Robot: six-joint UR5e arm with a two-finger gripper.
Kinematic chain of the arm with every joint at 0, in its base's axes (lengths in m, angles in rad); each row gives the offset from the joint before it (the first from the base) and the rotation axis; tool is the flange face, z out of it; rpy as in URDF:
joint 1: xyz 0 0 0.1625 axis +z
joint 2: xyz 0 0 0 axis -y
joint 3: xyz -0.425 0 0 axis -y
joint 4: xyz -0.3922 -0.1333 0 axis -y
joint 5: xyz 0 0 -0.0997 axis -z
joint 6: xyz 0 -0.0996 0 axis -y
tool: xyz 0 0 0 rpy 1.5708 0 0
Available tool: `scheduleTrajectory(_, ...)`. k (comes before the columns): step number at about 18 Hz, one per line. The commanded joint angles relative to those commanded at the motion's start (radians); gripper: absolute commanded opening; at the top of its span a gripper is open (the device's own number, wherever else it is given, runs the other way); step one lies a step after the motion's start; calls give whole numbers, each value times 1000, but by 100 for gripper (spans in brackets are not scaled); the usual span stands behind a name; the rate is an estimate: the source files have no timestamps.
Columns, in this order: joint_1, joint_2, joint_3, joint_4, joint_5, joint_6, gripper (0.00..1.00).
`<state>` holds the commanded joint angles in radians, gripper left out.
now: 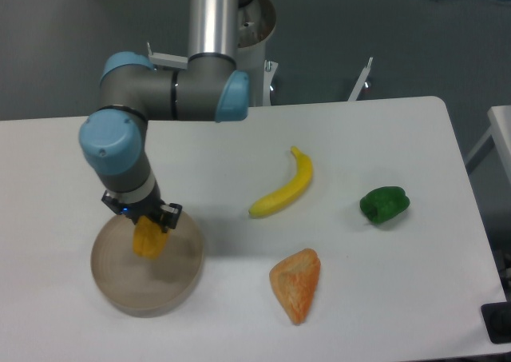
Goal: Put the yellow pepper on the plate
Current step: 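Carry the yellow pepper across the table over the beige plate, then lower the yellow pepper onto the plate and open the gripper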
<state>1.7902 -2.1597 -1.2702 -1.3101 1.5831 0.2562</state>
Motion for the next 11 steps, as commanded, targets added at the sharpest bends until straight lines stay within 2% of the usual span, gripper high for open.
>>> scheduleTrajectory(8,-5,-20,8,3,-5,2,49)
scheduleTrajectory(11,-5,-25,5,23,-8,2,49)
